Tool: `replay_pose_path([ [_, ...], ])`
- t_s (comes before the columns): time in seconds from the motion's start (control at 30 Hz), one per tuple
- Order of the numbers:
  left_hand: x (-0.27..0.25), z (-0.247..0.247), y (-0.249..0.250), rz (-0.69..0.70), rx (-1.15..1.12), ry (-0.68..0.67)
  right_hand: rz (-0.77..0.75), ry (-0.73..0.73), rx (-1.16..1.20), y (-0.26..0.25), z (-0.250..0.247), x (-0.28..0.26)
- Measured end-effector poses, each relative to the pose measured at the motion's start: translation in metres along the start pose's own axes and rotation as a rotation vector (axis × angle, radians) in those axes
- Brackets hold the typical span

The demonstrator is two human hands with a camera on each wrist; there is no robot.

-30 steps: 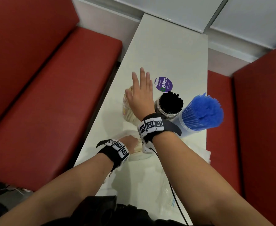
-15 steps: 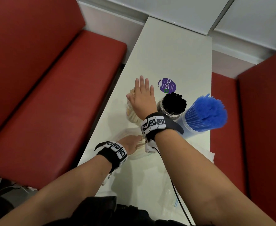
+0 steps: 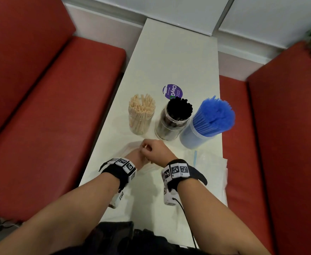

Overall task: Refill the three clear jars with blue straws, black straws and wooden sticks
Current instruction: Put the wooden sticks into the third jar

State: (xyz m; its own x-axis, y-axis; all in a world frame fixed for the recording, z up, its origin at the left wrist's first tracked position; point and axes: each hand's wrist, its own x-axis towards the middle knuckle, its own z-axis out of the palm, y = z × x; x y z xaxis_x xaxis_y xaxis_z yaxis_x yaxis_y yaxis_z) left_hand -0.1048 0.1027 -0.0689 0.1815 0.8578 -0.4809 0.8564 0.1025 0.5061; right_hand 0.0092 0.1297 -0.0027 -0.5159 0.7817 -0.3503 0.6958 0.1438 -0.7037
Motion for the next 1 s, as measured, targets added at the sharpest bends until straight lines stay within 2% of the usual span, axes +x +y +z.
replay_pose_path([
  [0.1,-0.002,0.001,0.0,0.061,-0.023,0.025,0.057,0.061,-0.083,0.026,0.008,-0.014],
  [0.2,-0.003,0.008,-0.001,0.023,0.012,0.043,0.152,0.136,-0.18,0.043,0.014,-0.023],
  [0.3,-0.008,0.015,0.0,0.003,0.036,0.041,0.287,0.073,-0.314,0.06,0.018,-0.03],
  [0.37,-0.011,0.019,0.002,0.012,0.035,0.041,0.324,0.018,-0.359,0.068,0.018,-0.034],
  [0.43,-0.014,0.02,0.004,0.017,0.037,0.006,0.333,0.004,-0.3,0.072,0.014,-0.037],
  [0.57,-0.02,0.022,0.001,0.042,0.045,0.004,0.392,0.065,-0.144,0.079,0.005,-0.039],
  [0.7,-0.023,0.019,0.003,0.036,0.106,0.011,0.393,0.18,-0.093,0.08,0.004,-0.041],
  [0.8,-0.025,0.015,0.004,0.05,0.063,-0.013,0.402,0.255,-0.059,0.08,0.006,-0.041],
  [1.0,-0.028,0.012,0.001,0.102,0.035,-0.035,0.428,0.288,-0.055,0.082,0.008,-0.044],
])
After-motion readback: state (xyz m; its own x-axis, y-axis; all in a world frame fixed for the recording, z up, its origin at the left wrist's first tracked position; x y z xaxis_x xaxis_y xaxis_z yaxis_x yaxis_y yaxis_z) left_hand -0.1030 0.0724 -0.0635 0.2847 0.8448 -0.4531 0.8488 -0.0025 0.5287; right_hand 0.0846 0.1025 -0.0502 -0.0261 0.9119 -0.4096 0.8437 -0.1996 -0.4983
